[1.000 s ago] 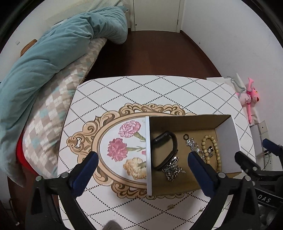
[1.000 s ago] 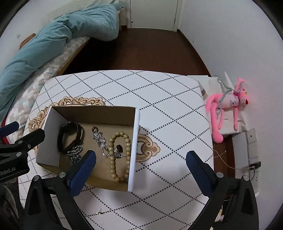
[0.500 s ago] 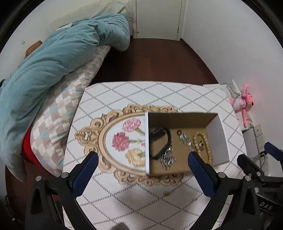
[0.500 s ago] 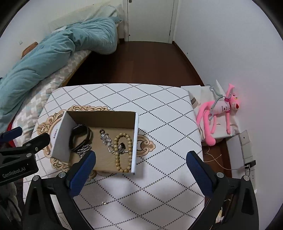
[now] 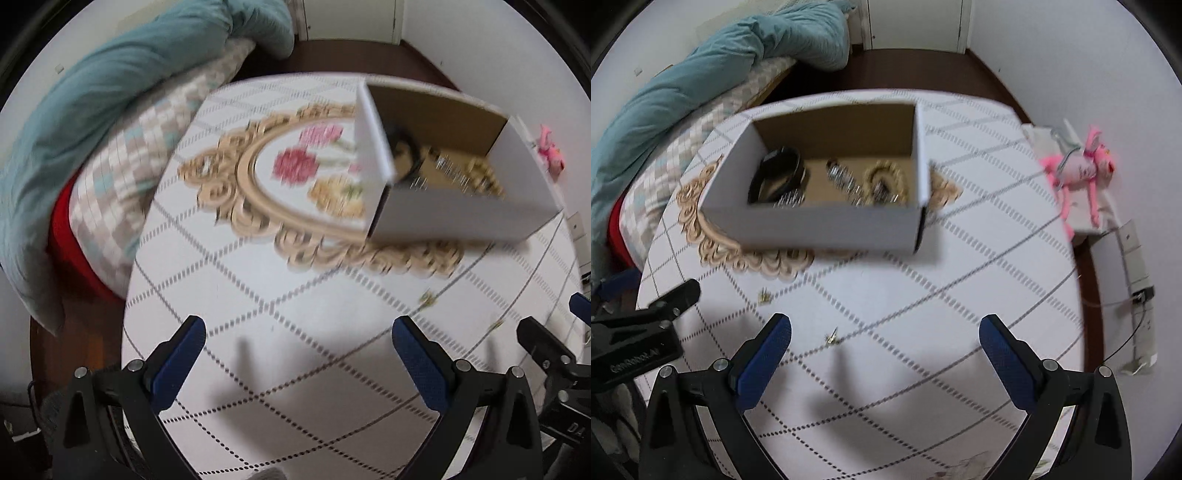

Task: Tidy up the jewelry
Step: 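Withdraw both grippers from the box and grasp a gold earring with the right gripper, then grasp a gold earring with the left gripper while the right gripper carries its earring to the box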

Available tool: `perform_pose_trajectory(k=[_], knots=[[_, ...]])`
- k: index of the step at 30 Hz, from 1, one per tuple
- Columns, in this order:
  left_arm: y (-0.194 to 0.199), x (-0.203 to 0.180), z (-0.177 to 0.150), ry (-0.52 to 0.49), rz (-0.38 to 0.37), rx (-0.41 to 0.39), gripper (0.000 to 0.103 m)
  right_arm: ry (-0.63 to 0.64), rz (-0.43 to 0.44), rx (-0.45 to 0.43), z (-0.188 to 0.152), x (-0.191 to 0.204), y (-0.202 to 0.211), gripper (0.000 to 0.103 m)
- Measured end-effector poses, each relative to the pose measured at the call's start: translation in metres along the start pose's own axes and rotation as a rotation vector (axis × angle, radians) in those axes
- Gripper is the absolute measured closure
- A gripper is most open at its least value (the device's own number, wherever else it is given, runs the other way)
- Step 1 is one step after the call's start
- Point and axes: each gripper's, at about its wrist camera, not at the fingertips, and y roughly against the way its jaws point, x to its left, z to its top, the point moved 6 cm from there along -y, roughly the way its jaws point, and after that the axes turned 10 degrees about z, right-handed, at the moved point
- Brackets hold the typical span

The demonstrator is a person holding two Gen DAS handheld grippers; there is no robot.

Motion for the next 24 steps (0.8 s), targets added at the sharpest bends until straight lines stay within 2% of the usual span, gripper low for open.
perform_pose_trajectory(k=[3,5,8,9,10,14,19,24], knots=[[-0.013,0.003,-0.013,0.005,0.014,0.025,0.000,-0.002,0.025,0.012,-0.011,0.006,-0.010,0.006],[-0.019,0.006,-0.019,0.015,0.018,0.037,0.000,0.003,0.042,0.018,-0.016,0.011,-0.016,0.013],[-0.023,0.008,-0.023,0.025,0.023,0.042,0.000,0.019,0.055,0.027,-0.023,0.019,-0.027,0.030],[-0.024,0.009,-0.023,0.031,0.017,0.041,0.000,0.022,0.059,0.027,-0.023,0.021,-0.029,0.041],[-0.024,0.010,-0.024,0.036,0.014,0.041,0.000,0.029,0.049,0.023,-0.025,0.023,-0.031,0.047],[-0.023,0.009,-0.024,0.040,0.007,0.035,0.000,0.058,0.009,-0.011,-0.024,0.027,-0.032,0.065],[-0.025,0.010,-0.022,0.040,0.001,0.030,0.000,0.047,-0.003,-0.032,-0.019,0.020,-0.031,0.093],[-0.021,0.004,-0.023,0.030,-0.009,0.031,0.000,0.043,0.018,-0.043,-0.018,0.017,-0.030,0.094]])
